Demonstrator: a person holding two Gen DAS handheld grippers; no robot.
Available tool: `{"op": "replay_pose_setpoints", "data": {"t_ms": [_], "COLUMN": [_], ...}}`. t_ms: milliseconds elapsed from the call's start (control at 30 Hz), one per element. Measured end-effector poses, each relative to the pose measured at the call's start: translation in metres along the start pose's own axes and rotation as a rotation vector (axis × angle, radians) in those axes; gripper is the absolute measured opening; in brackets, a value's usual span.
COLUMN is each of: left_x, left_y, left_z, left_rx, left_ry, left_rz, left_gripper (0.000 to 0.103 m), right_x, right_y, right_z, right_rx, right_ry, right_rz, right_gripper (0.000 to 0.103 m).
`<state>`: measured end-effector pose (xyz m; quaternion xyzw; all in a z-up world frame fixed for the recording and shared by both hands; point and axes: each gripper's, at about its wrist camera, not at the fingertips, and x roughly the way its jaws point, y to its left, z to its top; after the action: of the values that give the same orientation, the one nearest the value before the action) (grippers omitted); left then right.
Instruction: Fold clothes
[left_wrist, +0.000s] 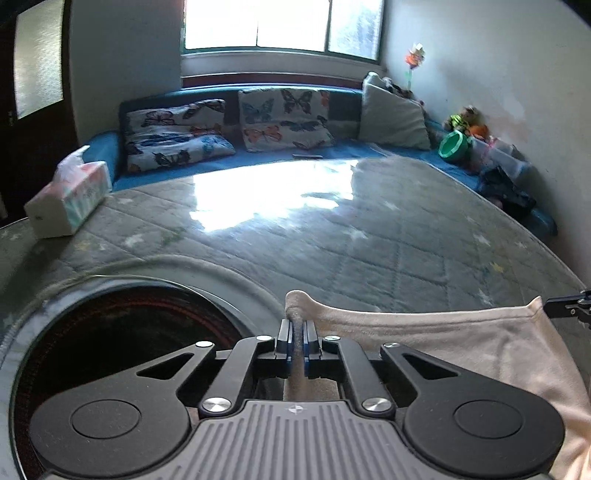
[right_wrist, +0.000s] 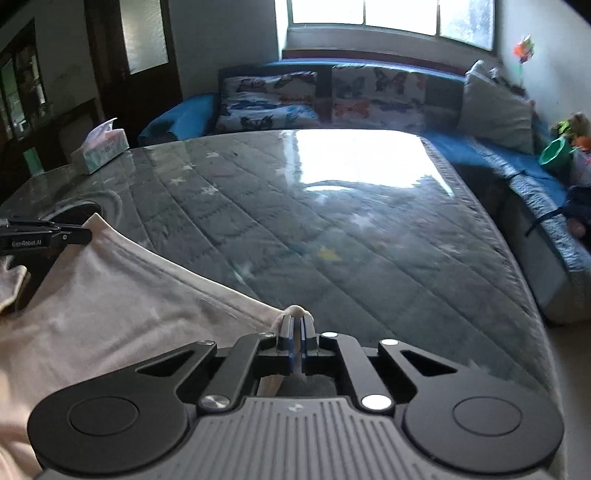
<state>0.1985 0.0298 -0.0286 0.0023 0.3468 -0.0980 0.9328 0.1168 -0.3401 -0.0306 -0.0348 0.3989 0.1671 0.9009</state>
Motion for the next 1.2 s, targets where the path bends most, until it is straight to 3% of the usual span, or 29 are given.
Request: {"op": "replay_pose_setpoints", "data": {"t_ms": [267,333,367,400,633,800,900,1000,1167,1200], "left_x": [0.009,0.011,0.012,0.013,0.020,0.028,0.033,0.035,0.022,0.016], "left_y": [0.023,0.027,0.029,0.031,0.051,0.063,0.063,0.060,0.053,0.049], "left_z": [0.004,0.004,0.004,0.005,0.012,0.015,0.013,0.013,0.019,0.022], "left_rx": [-0.048,-0.059,-0.065,-0.070,-0.114,-0.132,-0.116,-0.091,-0.091,-0.095], "left_ry": [0.000,-0.001,-0.002,-0.007,-0.033,-0.024,-0.008,0.000,-0.014,-0.025], "left_rz": [0.023,0.028,0.031,0.037,0.086,0.125,0.141,0.161,0.209,0.188], "left_gripper": [0.006,0.006,0.006,0.006,0.006,0.006,0.006,0.010,0.013,0.013], "right_x": [0.028,0.035,0.039,0.042,0.066,0.090,0.084,0.061,0.028,0.022], "right_y": [0.007,0.014,0.018,0.021,0.046,0.056,0.059,0.069,0.096,0.101], "right_z": [0.021,0.022,0.022,0.027,0.062,0.076,0.077,0.067,0.036,0.029], "right_rx": [0.020,-0.017,-0.039,-0.058,-0.203,-0.244,-0.240,-0.284,-0.382,-0.404], "right_ry": [0.037,0.038,0.035,0.026,-0.048,-0.046,-0.063,-0.071,-0.005,0.005], "right_rz": [0.049,0.027,0.016,0.011,-0.031,-0.046,-0.024,0.061,0.214,0.232], "right_gripper": [0.025,0.023,0.011,0.009,0.009,0.015,0.020,0.022,0.025,0.025]}}
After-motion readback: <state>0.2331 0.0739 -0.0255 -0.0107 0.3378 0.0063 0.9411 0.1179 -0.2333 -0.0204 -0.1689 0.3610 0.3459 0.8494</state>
